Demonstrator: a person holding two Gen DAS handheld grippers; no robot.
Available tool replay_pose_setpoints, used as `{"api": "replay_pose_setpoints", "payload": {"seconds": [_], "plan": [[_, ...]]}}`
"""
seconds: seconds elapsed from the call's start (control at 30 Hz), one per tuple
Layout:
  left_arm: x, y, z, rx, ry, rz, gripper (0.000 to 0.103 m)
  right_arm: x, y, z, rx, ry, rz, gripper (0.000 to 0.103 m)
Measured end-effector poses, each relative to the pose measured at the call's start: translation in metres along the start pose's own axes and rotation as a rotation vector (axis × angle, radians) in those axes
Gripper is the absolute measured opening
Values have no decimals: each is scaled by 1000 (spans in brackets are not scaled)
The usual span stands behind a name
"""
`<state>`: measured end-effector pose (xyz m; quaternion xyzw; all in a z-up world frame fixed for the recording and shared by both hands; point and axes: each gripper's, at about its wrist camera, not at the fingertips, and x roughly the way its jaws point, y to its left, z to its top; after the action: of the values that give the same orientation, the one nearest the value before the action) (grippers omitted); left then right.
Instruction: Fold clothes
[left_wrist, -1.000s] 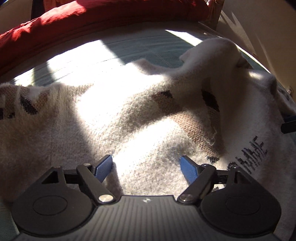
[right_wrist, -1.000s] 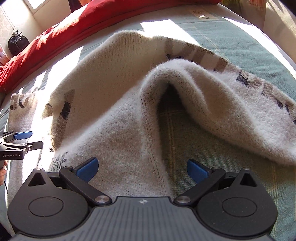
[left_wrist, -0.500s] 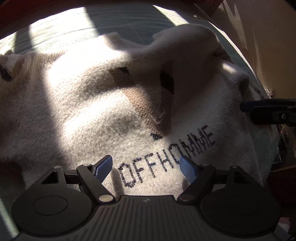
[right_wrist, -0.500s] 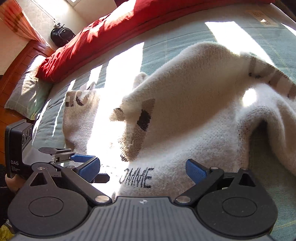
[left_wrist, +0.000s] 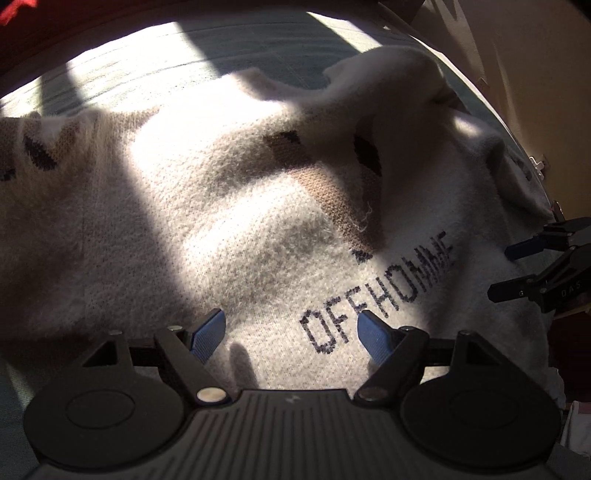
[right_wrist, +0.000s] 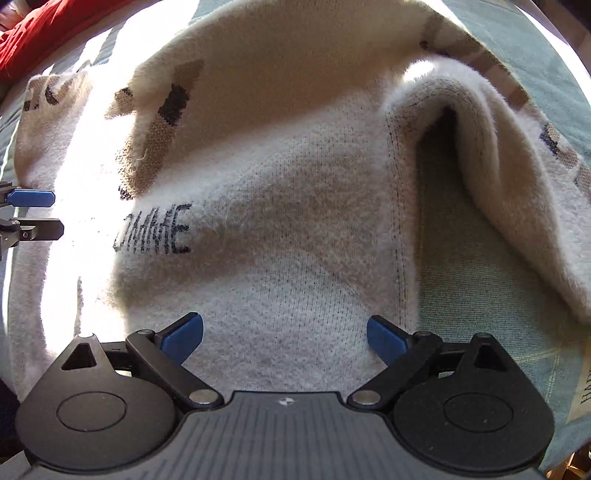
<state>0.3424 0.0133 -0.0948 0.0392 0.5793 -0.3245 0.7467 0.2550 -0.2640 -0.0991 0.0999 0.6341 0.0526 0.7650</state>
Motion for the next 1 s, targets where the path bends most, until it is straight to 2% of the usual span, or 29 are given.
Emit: {"api": "replay_pose_setpoints", "payload": {"seconds": [0.13, 0.23, 0.27, 0.33, 0.47, 0.6, 0.7, 0.8, 0.9, 0.93, 0.97, 1.0], "plan": [[8, -14, 27, -38, -41, -95, 78, -10, 9, 23, -68, -68, 141, 98], [34, -21, 42, -132, -45, -126, 78, -2, 14, 41, -164, -77, 247, 98], [44, -21, 45, -173, -43, -119, 78, 4, 13, 44, -190, -63, 253, 98], [61, -16, 47, -230, -57, -48, 77, 21, 6, 48, -232, -14, 223, 98], [72, -14, 46, -327, -105, 3, 78, 26, -9, 36, -314, -13, 244, 98], [68, -35, 53, -216, -62, 68, 78, 20, -16, 37, -341, 25, 256, 98], [49, -39, 64, -161, -60, 70, 76, 13, -19, 48, -317, 36, 268, 97], [23, -34, 87, -51, -110, 90, 76, 5, -19, 54, -314, 0, 312, 97], [10, -17, 118, 84, -140, 181, 76, 1, -16, 58, -319, -40, 340, 97], [10, -7, 129, 123, -143, 219, 73, 0, -15, 59, -325, -51, 339, 97], [12, 3, 141, 160, -138, 253, 60, 1, -13, 61, -332, -57, 335, 97], [16, 13, 154, 188, -120, 281, 52, 1, -11, 62, -339, -62, 331, 97]]}}
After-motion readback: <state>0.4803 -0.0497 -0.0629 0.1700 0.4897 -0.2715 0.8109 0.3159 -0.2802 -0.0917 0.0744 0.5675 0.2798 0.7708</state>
